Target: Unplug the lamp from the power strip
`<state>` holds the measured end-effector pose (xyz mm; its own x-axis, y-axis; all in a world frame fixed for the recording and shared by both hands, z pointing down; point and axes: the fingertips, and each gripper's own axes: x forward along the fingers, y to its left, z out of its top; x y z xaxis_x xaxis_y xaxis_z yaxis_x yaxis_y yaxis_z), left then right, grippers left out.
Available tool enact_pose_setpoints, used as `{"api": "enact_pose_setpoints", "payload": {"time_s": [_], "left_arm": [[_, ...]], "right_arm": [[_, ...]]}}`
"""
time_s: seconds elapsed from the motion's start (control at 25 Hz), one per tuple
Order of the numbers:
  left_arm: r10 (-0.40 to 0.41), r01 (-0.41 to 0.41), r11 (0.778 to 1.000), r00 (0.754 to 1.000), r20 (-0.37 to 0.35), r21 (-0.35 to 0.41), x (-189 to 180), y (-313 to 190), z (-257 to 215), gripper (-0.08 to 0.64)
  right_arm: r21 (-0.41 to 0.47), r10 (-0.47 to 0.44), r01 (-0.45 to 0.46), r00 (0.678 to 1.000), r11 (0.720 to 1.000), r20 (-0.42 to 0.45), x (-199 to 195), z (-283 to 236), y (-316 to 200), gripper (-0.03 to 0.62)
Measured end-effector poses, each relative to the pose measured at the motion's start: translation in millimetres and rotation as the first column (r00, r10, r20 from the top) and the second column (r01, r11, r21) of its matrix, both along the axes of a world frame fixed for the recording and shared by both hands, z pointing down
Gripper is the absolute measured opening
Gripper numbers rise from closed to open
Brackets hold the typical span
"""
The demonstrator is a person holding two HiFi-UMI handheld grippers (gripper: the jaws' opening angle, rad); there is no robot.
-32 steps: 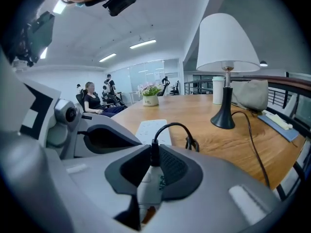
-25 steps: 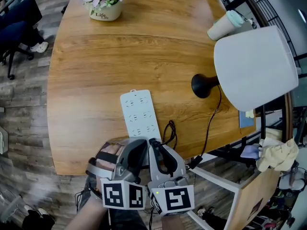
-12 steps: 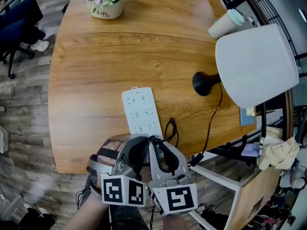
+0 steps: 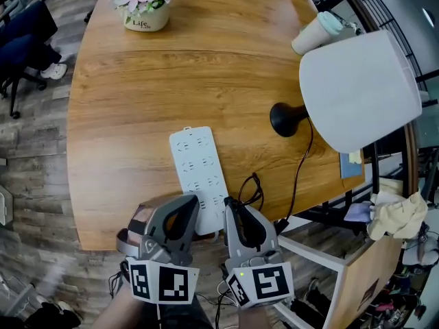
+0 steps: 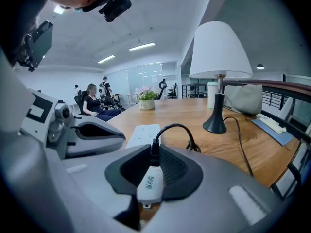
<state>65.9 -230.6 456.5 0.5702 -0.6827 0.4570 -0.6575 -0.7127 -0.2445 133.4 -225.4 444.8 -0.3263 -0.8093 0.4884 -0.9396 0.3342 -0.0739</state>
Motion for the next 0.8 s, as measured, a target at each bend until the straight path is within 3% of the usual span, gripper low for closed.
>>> {"api": "enact_pose_setpoints", "payload": {"time_s": [0.24, 0.72, 0.8], "left_arm": [[-0.078, 0.077, 0.997, 0.992, -0.104, -0.009, -25, -10, -17, -0.005], [-0.070, 0.067, 0.997, 0.991, -0.111, -0.028, -19, -5, -17, -0.005], [-0.074, 0.071, 0.997, 0.990, -0.119, -0.029, -17, -5, -17, -0.005]], "right_arm": [[-0.022, 0.038, -0.039, 0.999, 0.999, -0.020, 18, 7, -4, 0.067], [-0.084, 0.093, -0.102, 0.990, 0.991, -0.111, 43, 28, -16, 0.073], [-0.087, 0.098, -0.109, 0.987, 0.990, -0.124, 49, 27, -14, 0.100]]}}
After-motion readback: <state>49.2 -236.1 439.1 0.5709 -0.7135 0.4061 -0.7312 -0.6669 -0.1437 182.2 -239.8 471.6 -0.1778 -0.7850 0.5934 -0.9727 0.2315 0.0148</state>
